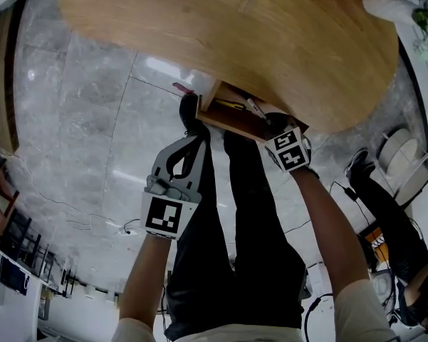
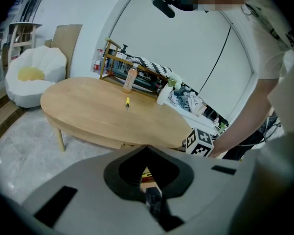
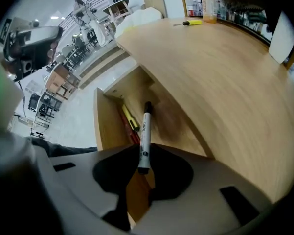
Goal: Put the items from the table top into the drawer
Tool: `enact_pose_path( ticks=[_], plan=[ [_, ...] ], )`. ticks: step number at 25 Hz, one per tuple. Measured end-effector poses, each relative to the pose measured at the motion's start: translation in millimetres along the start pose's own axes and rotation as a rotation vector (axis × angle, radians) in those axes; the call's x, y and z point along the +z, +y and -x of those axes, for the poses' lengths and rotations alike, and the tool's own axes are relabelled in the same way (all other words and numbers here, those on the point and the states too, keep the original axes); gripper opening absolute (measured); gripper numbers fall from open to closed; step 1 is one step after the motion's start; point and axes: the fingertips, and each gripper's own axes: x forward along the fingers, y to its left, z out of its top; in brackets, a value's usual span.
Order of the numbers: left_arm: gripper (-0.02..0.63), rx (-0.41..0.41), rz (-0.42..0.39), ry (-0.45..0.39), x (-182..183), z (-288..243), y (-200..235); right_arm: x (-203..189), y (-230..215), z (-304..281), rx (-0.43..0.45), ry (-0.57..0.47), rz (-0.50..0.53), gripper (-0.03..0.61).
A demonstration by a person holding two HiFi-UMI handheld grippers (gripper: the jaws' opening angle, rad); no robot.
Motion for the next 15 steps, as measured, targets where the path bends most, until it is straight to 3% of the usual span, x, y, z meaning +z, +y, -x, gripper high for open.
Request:
enact_pose_path(
  ticks=[15],
  plan=[
    [0.021, -0.025, -0.055, 0.023, 11.8, -2.4, -4.5, 6.8, 0.4, 27.8, -0.031, -0.082, -0.042, 0.084]
  ],
)
